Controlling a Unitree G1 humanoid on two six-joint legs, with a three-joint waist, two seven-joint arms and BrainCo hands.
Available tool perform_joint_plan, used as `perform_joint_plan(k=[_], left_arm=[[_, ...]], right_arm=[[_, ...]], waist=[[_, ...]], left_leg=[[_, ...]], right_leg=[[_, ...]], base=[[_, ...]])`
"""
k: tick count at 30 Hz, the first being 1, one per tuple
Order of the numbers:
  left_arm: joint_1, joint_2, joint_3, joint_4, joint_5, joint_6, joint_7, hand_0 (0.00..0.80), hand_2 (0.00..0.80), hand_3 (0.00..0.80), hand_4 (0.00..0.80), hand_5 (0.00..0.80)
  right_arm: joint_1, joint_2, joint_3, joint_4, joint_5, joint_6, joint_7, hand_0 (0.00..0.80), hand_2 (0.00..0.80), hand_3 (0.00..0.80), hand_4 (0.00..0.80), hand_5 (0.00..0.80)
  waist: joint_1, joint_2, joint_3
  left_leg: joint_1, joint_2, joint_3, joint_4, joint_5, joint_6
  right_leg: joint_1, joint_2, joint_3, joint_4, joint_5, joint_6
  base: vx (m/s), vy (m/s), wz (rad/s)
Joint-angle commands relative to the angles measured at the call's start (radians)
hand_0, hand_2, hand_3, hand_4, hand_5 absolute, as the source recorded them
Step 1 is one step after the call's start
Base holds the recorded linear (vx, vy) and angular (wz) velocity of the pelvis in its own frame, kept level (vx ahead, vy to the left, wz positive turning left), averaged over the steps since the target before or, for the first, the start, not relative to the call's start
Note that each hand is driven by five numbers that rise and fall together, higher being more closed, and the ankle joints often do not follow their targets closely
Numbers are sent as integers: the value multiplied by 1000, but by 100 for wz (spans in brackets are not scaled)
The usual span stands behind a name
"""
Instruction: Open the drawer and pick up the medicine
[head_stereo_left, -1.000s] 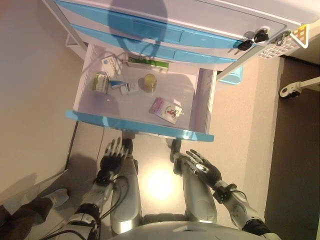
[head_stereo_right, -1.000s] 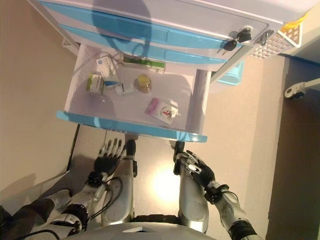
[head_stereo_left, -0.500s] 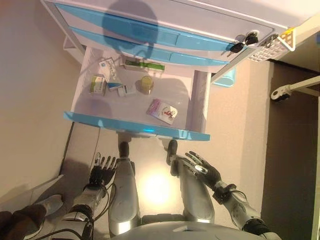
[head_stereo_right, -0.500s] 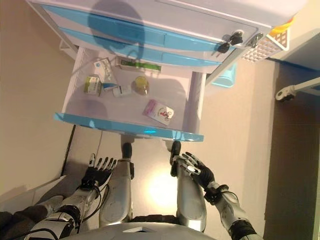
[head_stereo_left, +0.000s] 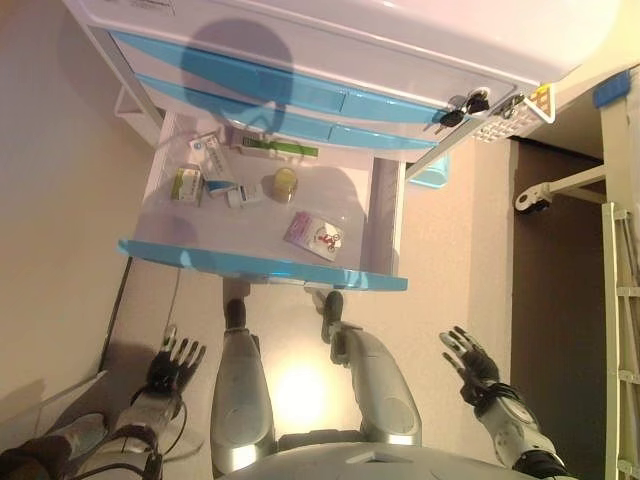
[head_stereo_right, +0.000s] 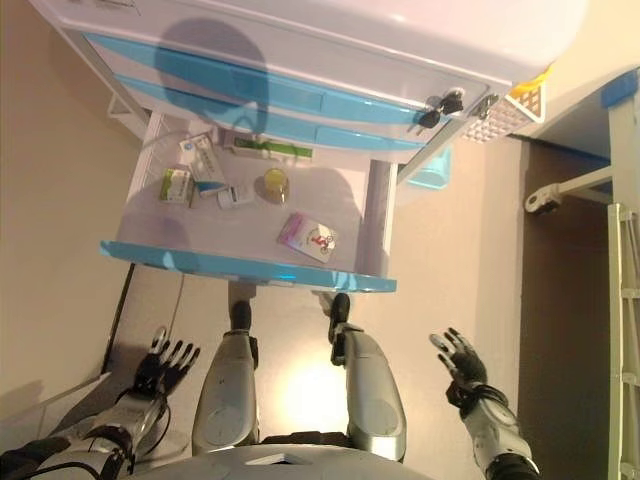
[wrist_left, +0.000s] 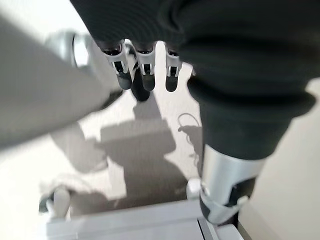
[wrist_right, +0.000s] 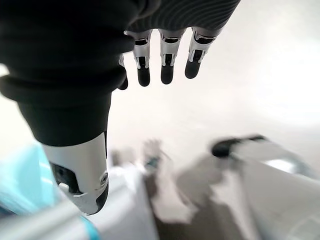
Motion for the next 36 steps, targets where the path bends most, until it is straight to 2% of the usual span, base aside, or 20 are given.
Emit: perform_joint_plan(k=[1,3,6,10,15,19,24,26,33,36], left_arm=[[123,-10,39,-23,97,-34,-12,0,0,0,0,0],[162,-23,52,-43,132,-42,-18,0,0,0,0,0],[211,-38,62,-73,175,-52,-21,0,0,0,0,0],[265,-63,49,-97,259,-66,-29,0,0,0,0,0],[312,-73,49,-68,329,-84,-38,0,0,0,0,0],[328,-74,36,-39,389,-85,-32,0,0,0,0,0],[334,-68,-2,-42,445,-85,-14,0,0,0,0,0],[336,-59,-23,-39,467,-94,-6,0,0,0,0,0],[330,-38,-72,-48,539,-123,11,0,0,0,0,0],[329,-30,-81,-63,547,-110,14,0,0,0,0,0]], right_arm=[[60,-103,-99,-157,32,-73,-52,0,0,0,0,0],[75,-118,-154,-239,16,-97,-51,0,0,0,0,0],[86,-140,-226,-371,-83,-166,-53,0,0,0,0,0],[98,-197,-301,-550,-286,-245,-32,0,0,0,0,0],[128,-344,-396,-766,-455,-231,0,0,0,0,0,0],[108,-473,-432,-899,-510,-188,39,0,0,0,0,0],[25,-604,-404,-1010,-525,-135,129,0,0,0,0,0],[-28,-652,-366,-1048,-497,-112,201,0,0,0,0,0],[-206,-717,-197,-1081,-455,-77,419,0,0,0,0,0],[-266,-719,-122,-1087,-467,-58,461,0,0,0,0,0]], waist=[[20,14,-56],[20,21,-71],[20,33,-88],[20,51,-108],[24,56,-137],[38,47,-149],[65,34,-157],[83,29,-161],[129,25,-165],[148,25,-164]], left_leg=[[12,-37,39,-67,86,74],[35,-42,41,-101,93,74],[67,-50,43,-138,94,76],[106,-59,50,-176,92,78],[150,-61,67,-215,89,73],[173,-58,74,-231,85,72],[185,-54,69,-243,85,72],[187,-54,65,-246,85,72],[186,-63,42,-238,83,74],[186,-66,32,-236,83,73]], right_leg=[[75,-15,-13,25,-13,39],[93,-21,-14,-3,-7,44],[119,-30,-10,-35,-5,53],[148,-42,-9,-65,0,66],[196,-56,-12,-106,6,80],[221,-62,-17,-126,16,88],[241,-65,-25,-143,27,94],[252,-68,-35,-150,31,94],[272,-82,-57,-152,31,92],[278,-87,-67,-149,31,92]], base=[[59,27,-2],[56,35,-4],[41,55,2],[22,75,6],[44,60,3],[34,6,-1],[17,-19,5],[27,-23,4],[36,-1,16],[28,-3,18]])
